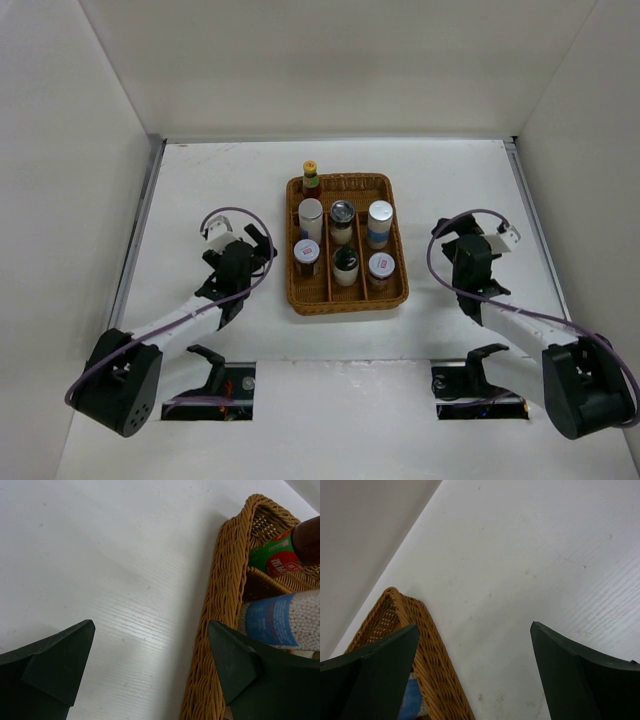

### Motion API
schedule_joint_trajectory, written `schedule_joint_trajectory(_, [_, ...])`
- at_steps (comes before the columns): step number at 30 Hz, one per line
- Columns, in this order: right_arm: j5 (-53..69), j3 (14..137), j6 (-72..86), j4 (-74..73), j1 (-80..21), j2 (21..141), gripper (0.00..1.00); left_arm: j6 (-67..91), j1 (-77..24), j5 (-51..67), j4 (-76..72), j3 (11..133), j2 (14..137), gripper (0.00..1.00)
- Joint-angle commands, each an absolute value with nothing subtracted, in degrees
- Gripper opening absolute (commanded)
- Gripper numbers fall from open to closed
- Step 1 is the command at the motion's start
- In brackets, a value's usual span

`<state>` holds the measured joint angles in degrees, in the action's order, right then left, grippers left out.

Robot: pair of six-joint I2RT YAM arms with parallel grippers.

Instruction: Organize the condiment bottles

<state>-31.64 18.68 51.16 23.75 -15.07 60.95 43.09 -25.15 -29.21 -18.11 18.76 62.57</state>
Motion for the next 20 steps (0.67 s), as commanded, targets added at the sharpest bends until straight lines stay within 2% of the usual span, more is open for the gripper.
schedule_joint_trajectory(1, [-29.36, 19.33, 53.61, 31.29, -15.6, 62.92, 1.0, 43.68, -24.57, -27.77, -19.86, 21.62, 64.41, 1.0])
schedule_joint_trajectory(20, [-27.07, 20.65, 52.82, 32.43, -16.3, 66.27, 1.0, 43.33, -23.69, -27.51, -20.74, 24.53, 68.56, 1.0])
